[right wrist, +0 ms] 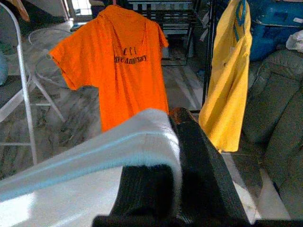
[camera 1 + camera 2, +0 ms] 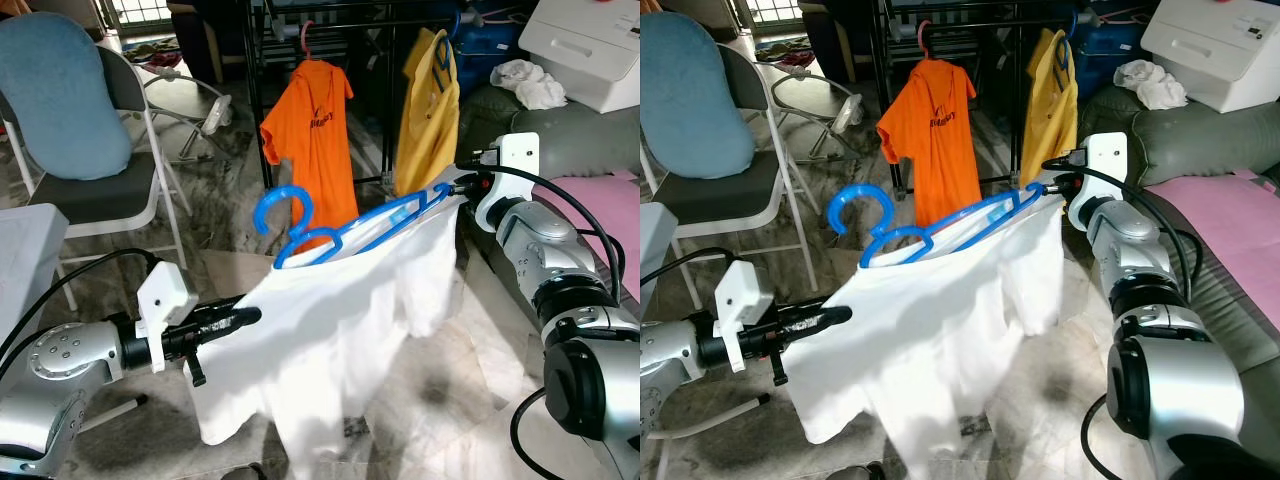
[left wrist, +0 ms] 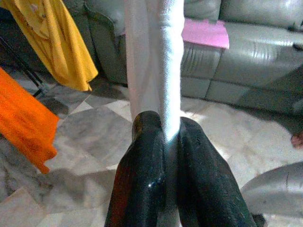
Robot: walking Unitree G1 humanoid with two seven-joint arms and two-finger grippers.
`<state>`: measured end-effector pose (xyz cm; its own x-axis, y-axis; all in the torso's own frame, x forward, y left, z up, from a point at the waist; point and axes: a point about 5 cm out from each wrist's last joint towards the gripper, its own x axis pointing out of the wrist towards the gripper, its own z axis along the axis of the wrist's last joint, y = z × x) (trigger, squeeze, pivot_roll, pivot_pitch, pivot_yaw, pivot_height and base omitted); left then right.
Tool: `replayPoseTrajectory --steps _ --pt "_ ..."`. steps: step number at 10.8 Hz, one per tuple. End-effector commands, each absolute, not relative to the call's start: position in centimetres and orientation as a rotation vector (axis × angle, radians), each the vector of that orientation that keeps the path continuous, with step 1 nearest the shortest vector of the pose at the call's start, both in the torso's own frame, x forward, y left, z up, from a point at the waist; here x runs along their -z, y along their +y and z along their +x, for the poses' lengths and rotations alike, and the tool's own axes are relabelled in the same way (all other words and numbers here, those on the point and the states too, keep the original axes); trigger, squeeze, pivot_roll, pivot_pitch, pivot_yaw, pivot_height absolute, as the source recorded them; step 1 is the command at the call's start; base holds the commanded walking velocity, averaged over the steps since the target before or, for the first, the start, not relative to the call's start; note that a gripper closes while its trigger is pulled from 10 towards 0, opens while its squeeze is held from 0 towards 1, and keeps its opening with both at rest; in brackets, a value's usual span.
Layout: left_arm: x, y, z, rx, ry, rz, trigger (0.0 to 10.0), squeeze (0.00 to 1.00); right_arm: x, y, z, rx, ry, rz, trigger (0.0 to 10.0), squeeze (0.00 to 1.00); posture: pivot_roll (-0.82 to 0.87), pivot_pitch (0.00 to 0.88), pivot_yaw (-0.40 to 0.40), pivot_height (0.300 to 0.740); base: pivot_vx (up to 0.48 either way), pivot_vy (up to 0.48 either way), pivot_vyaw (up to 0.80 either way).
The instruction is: Hang hanger
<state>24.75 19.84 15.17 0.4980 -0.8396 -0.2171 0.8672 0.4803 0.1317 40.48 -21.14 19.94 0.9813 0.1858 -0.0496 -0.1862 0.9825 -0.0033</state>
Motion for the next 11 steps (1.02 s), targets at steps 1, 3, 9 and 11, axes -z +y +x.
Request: replayPoseTrajectory --steps 1,3,9,11 --pt "-14.3 21.1 24.5 1.027 0.197 0.293 0.0 0.0 -22.3 -22.3 40.8 -0.122 -0.03 -0.015 0.0 0.0 0.02 0.099 -0.051 0.74 0.0 0.0 0.0" --pt "-13.8 21.6 24.8 1.006 0.223 0.357 0.0 0.0 -22.7 -22.5 40.7 -0.129 -0.055 -0.039 0.0 0.0 0.02 0.103 -0.044 0.74 0.0 0.0 0.0" --pt "-12.0 24.3 28.6 0.63 0.246 0.508 0.0 0.0 -23.5 -21.9 40.7 -0.17 -0.111 -0.073 0.0 0.0 0.01 0.096 -0.036 0.74 0.0 0.0 0.0" --pt "-11.0 24.7 28.7 0.615 0.299 0.57 0.0 0.0 -23.8 -21.3 40.8 -0.191 -0.129 -0.068 0.0 0.0 0.01 0.095 -0.034 0.74 0.0 0.0 0.0"
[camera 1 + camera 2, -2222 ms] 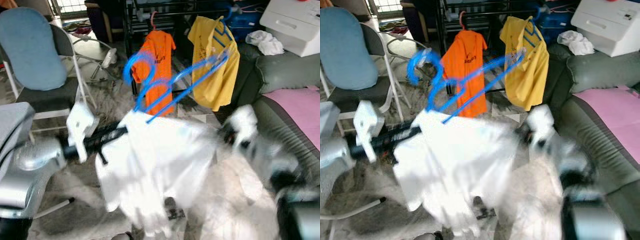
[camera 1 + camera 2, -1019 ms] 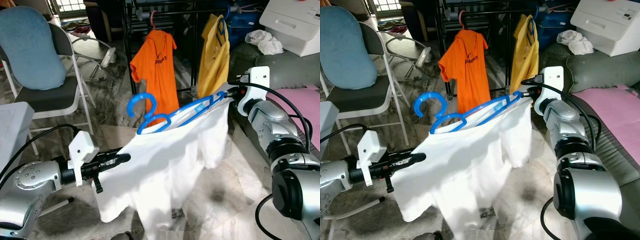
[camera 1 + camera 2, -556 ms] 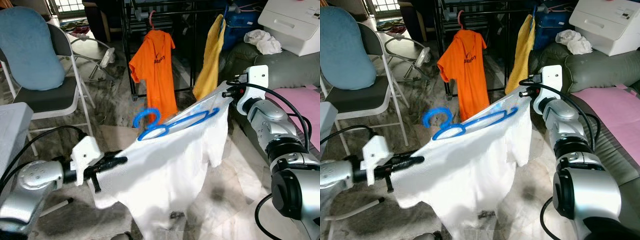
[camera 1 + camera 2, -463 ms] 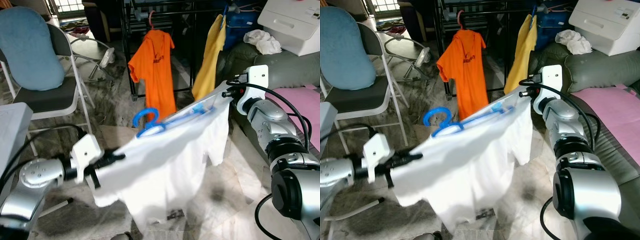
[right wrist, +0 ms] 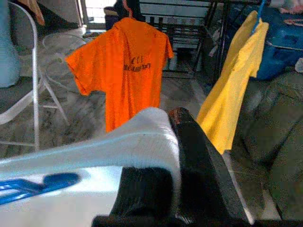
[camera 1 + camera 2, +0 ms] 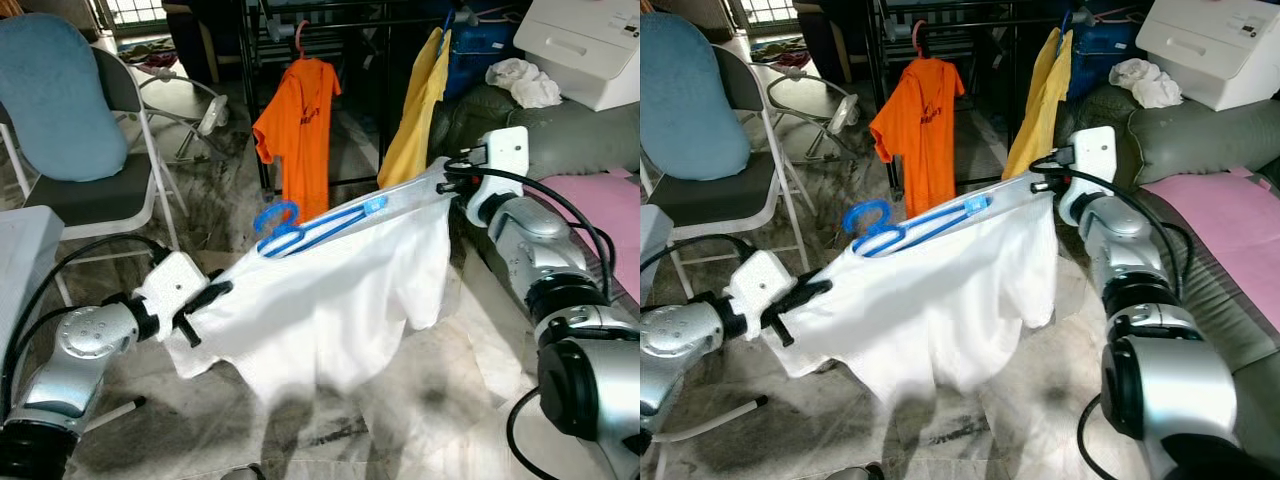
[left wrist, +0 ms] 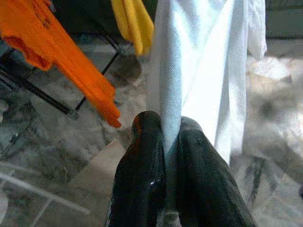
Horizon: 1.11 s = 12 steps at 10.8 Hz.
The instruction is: Hang hanger
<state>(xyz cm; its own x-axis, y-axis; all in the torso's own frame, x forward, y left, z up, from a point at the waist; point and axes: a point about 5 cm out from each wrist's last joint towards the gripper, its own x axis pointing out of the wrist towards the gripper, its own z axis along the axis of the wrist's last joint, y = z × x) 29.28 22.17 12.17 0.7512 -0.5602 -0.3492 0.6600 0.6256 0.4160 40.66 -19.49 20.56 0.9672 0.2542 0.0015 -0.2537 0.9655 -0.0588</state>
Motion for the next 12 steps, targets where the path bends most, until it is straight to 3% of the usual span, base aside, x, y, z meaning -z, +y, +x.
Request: replayPoseTrajectory --steps 1,2,3,5,8,12 --pt "-10.7 24.7 28.9 0.601 0.314 0.59 0.0 0.0 -24.0 -20.7 40.8 -0.208 -0.141 -0.058 0.0 0.0 0.01 0.095 -0.034 0.74 0.0 0.0 0.0" --pt "-10.5 24.3 29.8 0.527 0.31 0.604 0.0 0.0 -24.0 -17.8 40.9 -0.302 -0.165 -0.029 0.0 0.0 0.01 0.095 -0.034 0.74 0.0 0.0 0.0" --pt "-10.7 23.8 30.3 0.494 0.295 0.595 0.0 0.0 -23.7 -16.6 40.8 -0.338 -0.163 -0.017 0.0 0.0 0.01 0.095 -0.034 0.74 0.0 0.0 0.0" --pt "-12.1 21.5 32.4 0.347 0.191 0.418 0.0 0.0 -20.9 -12.0 39.8 -0.47 -0.123 -0.034 0.0 0.0 0.01 0.092 -0.039 0.74 0.0 0.0 0.0" --pt "-13.6 21.7 33.8 0.108 0.128 0.247 0.0 0.0 -18.9 -10.5 38.8 -0.521 -0.074 -0.051 0.0 0.0 0.01 0.093 -0.037 0.74 0.0 0.0 0.0" --pt "-15.2 20.1 34.5 0.082 0.075 0.148 0.0 0.0 -15.0 -7.8 36.4 -0.637 0.052 -0.05 0.0 0.0 0.01 0.095 -0.035 0.74 0.0 0.0 0.0"
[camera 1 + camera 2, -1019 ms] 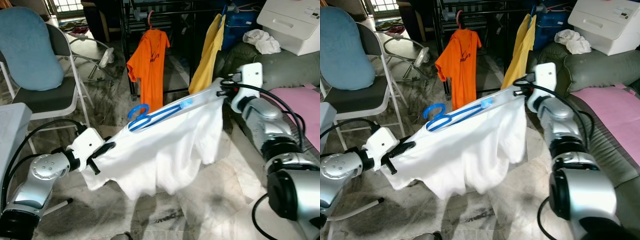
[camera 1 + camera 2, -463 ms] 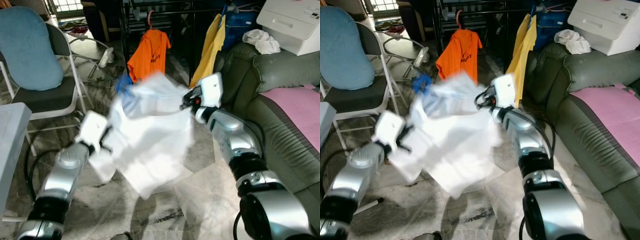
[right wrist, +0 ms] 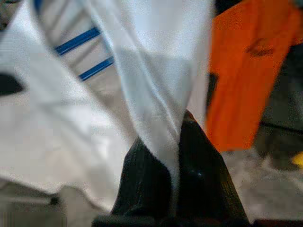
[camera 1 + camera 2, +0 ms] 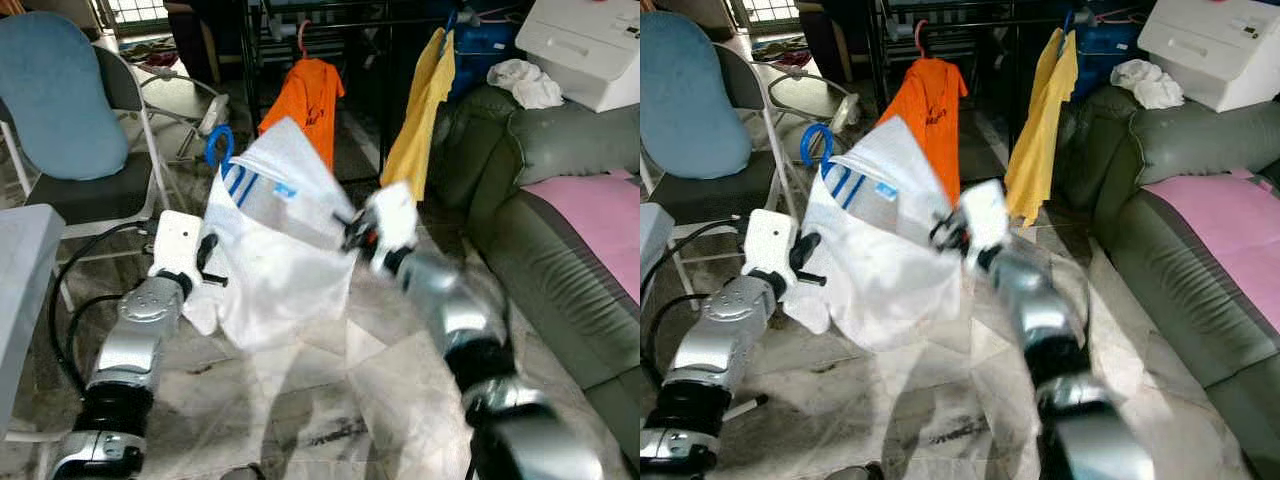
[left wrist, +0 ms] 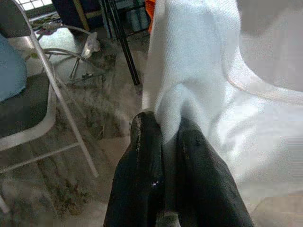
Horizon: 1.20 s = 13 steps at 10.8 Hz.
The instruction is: Hang hanger
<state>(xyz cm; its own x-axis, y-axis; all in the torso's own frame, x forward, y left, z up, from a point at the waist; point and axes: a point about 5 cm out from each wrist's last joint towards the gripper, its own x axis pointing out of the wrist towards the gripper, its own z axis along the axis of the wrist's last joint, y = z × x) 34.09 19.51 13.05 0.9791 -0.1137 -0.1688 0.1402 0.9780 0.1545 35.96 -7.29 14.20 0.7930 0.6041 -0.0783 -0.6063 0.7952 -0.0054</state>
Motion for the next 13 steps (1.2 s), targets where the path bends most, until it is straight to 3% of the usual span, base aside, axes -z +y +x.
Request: replayPoseTrajectory --steps 1,3,4,5,7,10,13 --pt "-15.6 20.0 34.7 0.074 0.068 0.113 0.0 0.0 -12.9 -6.4 34.8 -0.72 0.127 -0.043 0.0 0.0 0.01 0.093 -0.034 0.74 0.0 0.0 0.0" --pt "-16.1 19.8 34.8 0.077 0.059 0.08 0.0 0.0 -11.3 -5.5 33.6 -0.777 0.176 -0.06 0.0 0.0 0.02 0.09 -0.035 0.74 0.0 0.0 0.0" --pt "-16.3 19.6 34.8 0.085 0.055 0.07 0.0 0.0 -10.9 -5.1 33.2 -0.811 0.182 -0.083 1.8 0.0 0.02 0.088 -0.037 0.74 0.0 0.0 0.0" --pt "-16.4 19.4 34.8 0.096 0.054 0.069 0.0 0.0 -10.7 -4.9 32.7 -0.845 0.172 -0.116 10.0 0.98 0.02 0.088 -0.037 0.74 0.0 0.0 0.0" --pt "-16.6 19.5 34.8 0.09 0.058 0.039 0.0 0.0 -11.0 -5.5 32.3 -0.897 0.096 -0.26 10.0 1.0 0.02 0.086 -0.043 0.74 0.0 0.0 0.0" --pt "-16.7 19.7 34.8 0.099 0.065 0.043 0.0 0.0 -11.8 -7.1 31.9 -1.003 0.053 -0.3 10.0 1.0 0.02 0.087 -0.039 0.74 0.0 0.0 0.0" --pt "-16.4 20.0 33.9 0.337 0.074 0.215 0.0 0.0 -13.7 -10.4 32.6 -1.008 0.009 -0.385 10.0 1.0 0.01 0.09 -0.031 0.74 0.0 0.0 0.0"
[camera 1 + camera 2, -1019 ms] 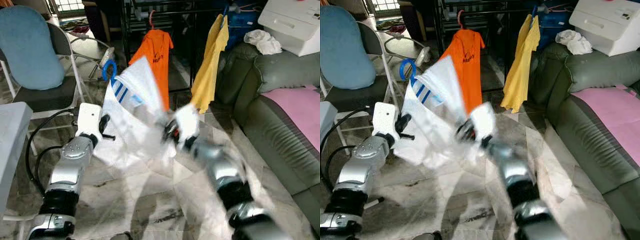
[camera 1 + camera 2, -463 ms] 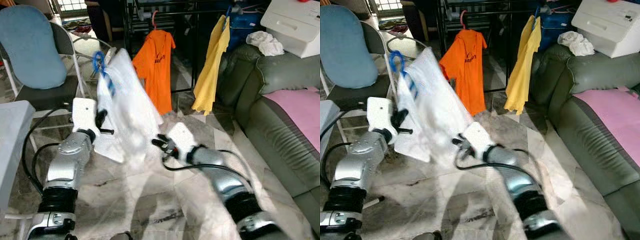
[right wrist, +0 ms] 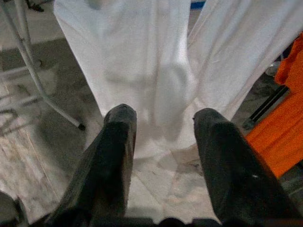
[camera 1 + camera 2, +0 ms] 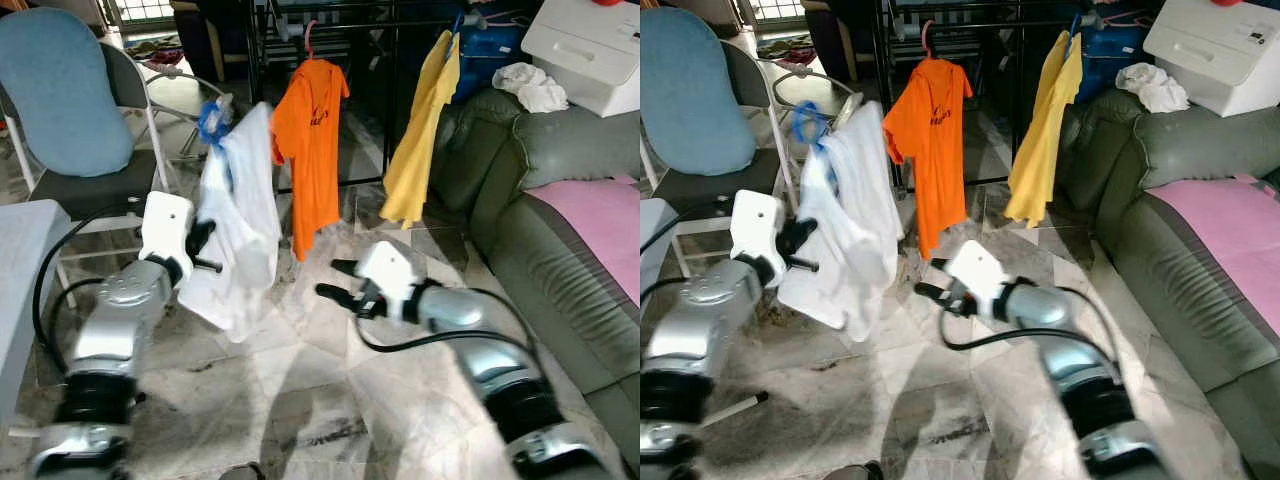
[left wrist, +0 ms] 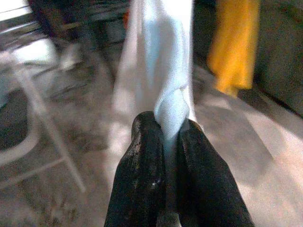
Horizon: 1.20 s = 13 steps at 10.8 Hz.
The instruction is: Hang hanger
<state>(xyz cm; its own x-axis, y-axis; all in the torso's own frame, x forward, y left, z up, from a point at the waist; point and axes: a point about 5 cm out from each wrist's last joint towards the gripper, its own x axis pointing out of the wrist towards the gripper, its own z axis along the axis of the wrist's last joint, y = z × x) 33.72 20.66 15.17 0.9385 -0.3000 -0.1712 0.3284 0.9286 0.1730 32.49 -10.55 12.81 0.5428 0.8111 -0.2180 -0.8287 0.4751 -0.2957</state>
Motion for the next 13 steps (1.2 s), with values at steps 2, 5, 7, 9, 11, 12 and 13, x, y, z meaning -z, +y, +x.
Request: replayPoseTrajectory --steps 2,5,7,9,11,12,13 --pt "-16.1 20.8 32.9 0.451 0.104 0.297 0.0 0.0 -15.0 -12.1 33.5 -0.962 -0.013 -0.412 10.0 1.0 0.01 0.095 -0.021 0.74 0.0 0.0 0.0" --pt "-16.3 22.0 31.0 0.642 0.009 0.495 0.0 0.0 -17.2 -12.8 33.7 -1.047 -0.043 -0.471 10.0 1.0 0.02 0.094 -0.019 0.74 0.0 0.0 0.0" --pt "-15.3 20.8 30.0 0.77 0.023 0.528 0.0 0.0 -18.0 -12.7 33.6 -1.088 -0.061 -0.502 10.0 1.0 0.01 0.091 -0.022 0.74 0.0 0.0 0.0" --pt "-14.0 19.5 28.4 0.945 0.046 0.569 0.0 0.0 -18.9 -13.7 33.6 -1.126 -0.052 -0.53 10.0 1.0 0.01 0.091 -0.023 0.74 0.0 0.0 0.0" --pt "-13.4 19.9 28.3 0.991 0.07 0.632 0.0 0.0 -21.1 -15.3 33.7 -1.167 -0.064 -0.564 10.0 1.0 0.01 0.087 -0.017 0.74 0.0 0.0 0.0" --pt "-14.2 19.5 28.4 1.0 0.037 0.627 0.0 0.0 -21.7 -16.5 33.8 -1.177 -0.032 -0.581 10.0 0.62 0.01 0.087 -0.018 0.74 0.0 0.0 0.0" --pt "-14.5 19.4 28.4 1.008 0.023 0.63 0.0 0.0 -21.7 -17.0 33.9 -1.183 -0.004 -0.571 10.0 0.21 0.01 0.086 -0.018 0.74 0.0 0.0 0.0"
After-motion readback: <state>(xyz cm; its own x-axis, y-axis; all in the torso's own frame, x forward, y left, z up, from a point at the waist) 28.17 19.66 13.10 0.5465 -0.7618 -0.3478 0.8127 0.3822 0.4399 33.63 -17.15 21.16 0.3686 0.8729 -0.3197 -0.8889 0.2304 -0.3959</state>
